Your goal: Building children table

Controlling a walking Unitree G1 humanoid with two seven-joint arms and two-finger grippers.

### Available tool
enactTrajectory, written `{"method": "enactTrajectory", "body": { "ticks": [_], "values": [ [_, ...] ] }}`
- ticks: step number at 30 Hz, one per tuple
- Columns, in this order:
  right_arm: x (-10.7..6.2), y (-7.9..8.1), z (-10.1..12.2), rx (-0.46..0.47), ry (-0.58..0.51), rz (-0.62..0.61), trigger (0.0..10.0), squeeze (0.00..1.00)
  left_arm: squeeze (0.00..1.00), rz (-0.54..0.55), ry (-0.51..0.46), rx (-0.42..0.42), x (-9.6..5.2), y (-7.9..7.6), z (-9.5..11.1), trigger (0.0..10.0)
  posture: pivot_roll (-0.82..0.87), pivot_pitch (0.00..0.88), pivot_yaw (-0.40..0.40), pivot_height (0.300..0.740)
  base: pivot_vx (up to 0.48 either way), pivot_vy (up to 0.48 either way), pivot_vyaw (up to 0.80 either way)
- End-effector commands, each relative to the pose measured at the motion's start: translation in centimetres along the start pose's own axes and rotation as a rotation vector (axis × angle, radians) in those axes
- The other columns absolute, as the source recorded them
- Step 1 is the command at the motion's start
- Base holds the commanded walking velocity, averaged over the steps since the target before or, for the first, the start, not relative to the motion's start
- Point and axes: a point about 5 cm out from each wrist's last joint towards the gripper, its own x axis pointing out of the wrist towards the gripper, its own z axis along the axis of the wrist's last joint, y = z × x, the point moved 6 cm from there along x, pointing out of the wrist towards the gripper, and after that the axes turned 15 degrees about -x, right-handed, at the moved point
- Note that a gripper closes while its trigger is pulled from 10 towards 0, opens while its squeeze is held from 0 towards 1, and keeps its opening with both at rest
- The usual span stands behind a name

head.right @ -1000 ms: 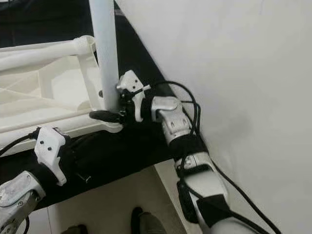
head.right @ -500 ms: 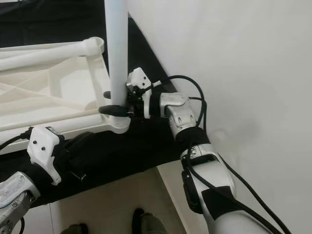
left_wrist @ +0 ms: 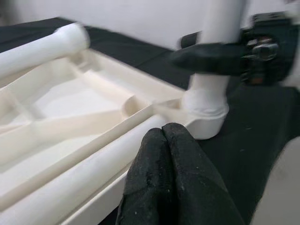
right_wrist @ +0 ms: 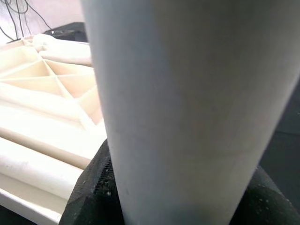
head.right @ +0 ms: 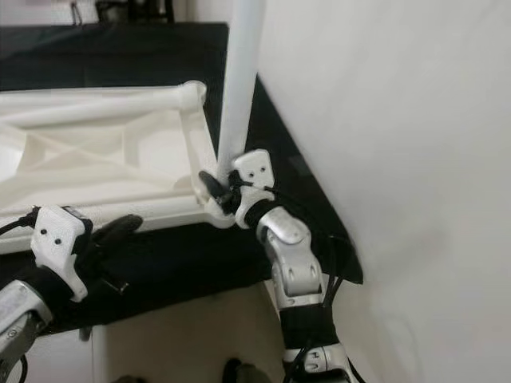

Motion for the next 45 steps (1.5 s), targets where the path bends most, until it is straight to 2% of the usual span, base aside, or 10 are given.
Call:
{"method": "enactTrajectory", "body": {
  "ticks": [1, 3, 6, 7, 13, 14, 15, 26, 28, 45],
  "values": [
    [-0.5, 2.8, -5.5, 0.032, 0.198, 0.099, 0.0, 0.00, 0.00, -0.022, 0.026, -0.023, 0.1, -0.3, -0.7, 10.0, 0.09, 0.229, -0.123, 0.740, 0.000, 0.000, 0.00],
    [0.3, 2.4, -4.8, -0.014, 0.192, 0.113, 10.0, 0.00, 0.00, -0.026, 0.023, -0.022, 0.2, -0.5, -0.7, 10.0, 0.09, 0.225, -0.127, 0.740, 0.000, 0.000, 0.00],
    [1.0, 2.0, -3.2, -0.042, 0.122, 0.157, 10.0, 0.04, 0.00, -0.026, 0.023, -0.019, 0.2, -0.4, -0.7, 10.0, 0.09, 0.223, -0.126, 0.740, 0.000, 0.000, 0.00],
    [1.2, 1.8, -2.2, -0.040, 0.087, 0.165, 10.0, 1.00, 0.00, -0.026, 0.022, -0.018, 0.3, -0.4, -0.7, 10.0, 0.09, 0.223, -0.126, 0.740, 0.000, 0.000, 0.00],
    [1.2, 2.1, 2.9, -0.049, -0.133, 0.359, 10.0, 1.00, 0.00, -0.027, 0.018, -0.018, 0.3, -0.5, -0.6, 10.0, 0.09, 0.224, -0.128, 0.740, 0.000, 0.000, 0.00],
    [1.0, 2.3, 3.6, -0.048, -0.167, 0.423, 10.0, 0.05, 0.00, -0.029, 0.017, -0.018, 0.4, -0.5, -0.6, 10.0, 0.10, 0.225, -0.131, 0.740, 0.000, 0.000, 0.00],
    [0.8, 2.4, 4.2, -0.049, -0.194, 0.478, 10.0, 0.00, 0.00, -0.030, 0.017, -0.019, 0.4, -0.6, -0.6, 10.0, 0.10, 0.225, -0.132, 0.740, 0.000, 0.000, 0.00],
    [0.7, 2.7, 4.7, -0.124, -0.226, 0.790, 10.0, 0.00, 0.00, -0.038, 0.019, -0.026, 0.4, -1.0, -0.8, 10.0, 0.11, 0.233, -0.144, 0.740, 0.000, 0.000, 0.00],
    [1.1, 2.4, 5.0, -0.112, -0.223, 0.808, 0.0, 0.00, 0.00, -0.036, 0.020, -0.026, 0.4, -1.0, -0.8, 10.0, 0.11, 0.235, -0.147, 0.740, 0.000, 0.000, 0.00],
    [2.1, -3.9, 0.2, -0.063, -0.027, 0.292, 0.0, 0.00, 0.00, -0.041, 0.023, -0.027, 0.4, -1.1, -0.9, 10.0, 0.09, 0.243, -0.147, 0.740, 0.000, 0.000, 0.00]
  ]
}}
